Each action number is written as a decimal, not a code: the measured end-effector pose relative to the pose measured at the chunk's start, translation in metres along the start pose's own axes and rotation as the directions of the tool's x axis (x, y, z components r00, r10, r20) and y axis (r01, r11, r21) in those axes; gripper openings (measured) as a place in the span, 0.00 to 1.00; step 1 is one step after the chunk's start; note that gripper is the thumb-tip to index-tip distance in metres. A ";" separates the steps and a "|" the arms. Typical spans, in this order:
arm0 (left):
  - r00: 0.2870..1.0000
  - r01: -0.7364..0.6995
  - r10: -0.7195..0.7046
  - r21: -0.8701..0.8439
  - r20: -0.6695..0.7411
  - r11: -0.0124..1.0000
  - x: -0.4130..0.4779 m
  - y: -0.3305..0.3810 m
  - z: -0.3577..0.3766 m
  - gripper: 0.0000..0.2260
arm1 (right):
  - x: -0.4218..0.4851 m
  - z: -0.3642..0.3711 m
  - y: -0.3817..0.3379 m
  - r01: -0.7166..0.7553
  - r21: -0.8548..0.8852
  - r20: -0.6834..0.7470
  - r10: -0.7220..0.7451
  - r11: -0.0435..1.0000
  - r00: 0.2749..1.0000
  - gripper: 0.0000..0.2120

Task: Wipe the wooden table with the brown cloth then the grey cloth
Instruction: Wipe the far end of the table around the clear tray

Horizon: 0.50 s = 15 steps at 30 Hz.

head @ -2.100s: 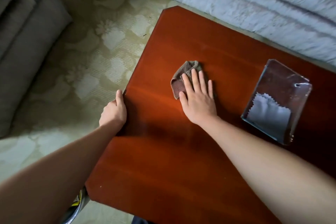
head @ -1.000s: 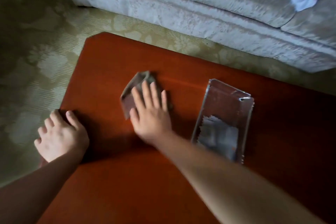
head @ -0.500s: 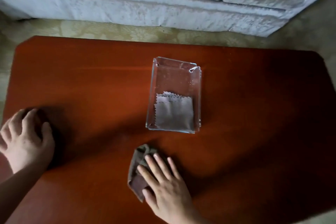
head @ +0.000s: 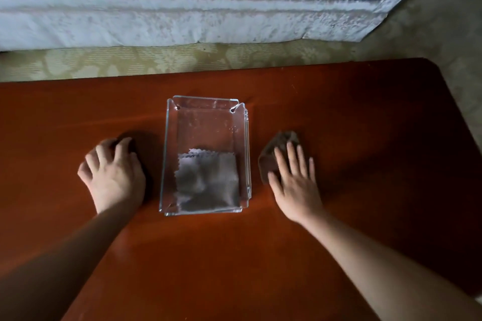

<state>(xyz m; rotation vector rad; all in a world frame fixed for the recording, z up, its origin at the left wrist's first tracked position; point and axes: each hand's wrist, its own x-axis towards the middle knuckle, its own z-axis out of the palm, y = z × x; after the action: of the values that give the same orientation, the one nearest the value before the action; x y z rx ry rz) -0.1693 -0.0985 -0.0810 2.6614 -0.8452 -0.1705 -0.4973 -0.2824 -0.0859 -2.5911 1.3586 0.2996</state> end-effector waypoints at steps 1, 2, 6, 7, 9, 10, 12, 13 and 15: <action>1.000 0.007 -0.007 -0.002 -0.010 1.000 0.014 0.008 0.002 0.20 | 0.032 -0.007 0.005 -0.018 0.009 -0.006 0.018 1.000 1.000 0.33; 1.000 -0.009 0.009 0.006 -0.018 1.000 0.028 0.013 0.006 0.19 | 0.061 -0.014 0.008 -0.030 0.021 -0.011 0.030 0.999 0.999 0.34; 0.995 -0.094 0.095 0.037 -0.029 0.995 0.070 0.034 0.022 0.18 | 0.159 -0.042 0.009 -0.037 0.021 -0.052 0.038 0.999 0.998 0.33; 0.994 -0.103 0.104 0.036 -0.026 0.994 0.080 0.041 0.026 0.17 | 0.179 -0.047 0.008 -0.038 0.023 -0.061 0.039 0.999 0.997 0.32; 0.993 -0.114 0.115 0.039 -0.029 0.993 0.097 0.056 0.031 0.17 | 0.213 -0.057 0.008 -0.029 0.028 -0.082 0.031 0.999 0.996 0.31; 0.991 -0.126 0.127 0.036 -0.030 0.991 0.105 0.063 0.033 0.17 | 0.226 -0.062 0.011 -0.007 0.030 -0.082 0.009 1.000 0.997 0.30; 0.988 -0.149 0.150 0.035 -0.028 0.988 0.118 0.073 0.037 0.18 | 0.244 -0.069 0.025 0.059 0.029 -0.064 -0.057 0.998 0.996 0.29; 0.987 -0.158 0.159 0.040 -0.028 0.987 0.121 0.077 0.038 0.19 | 0.249 -0.072 0.039 0.060 0.030 -0.054 -0.059 0.998 0.997 0.29; 0.985 -0.167 0.169 0.052 -0.035 0.985 0.124 0.079 0.037 0.18 | 0.256 -0.077 0.080 -0.074 0.040 -0.078 0.077 0.996 0.994 0.29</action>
<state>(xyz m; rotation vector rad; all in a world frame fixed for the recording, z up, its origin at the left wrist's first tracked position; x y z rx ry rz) -0.1189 -0.2410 -0.0892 2.6125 -1.0689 -0.0568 -0.4141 -0.5488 -0.0872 -2.5510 1.4764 0.1834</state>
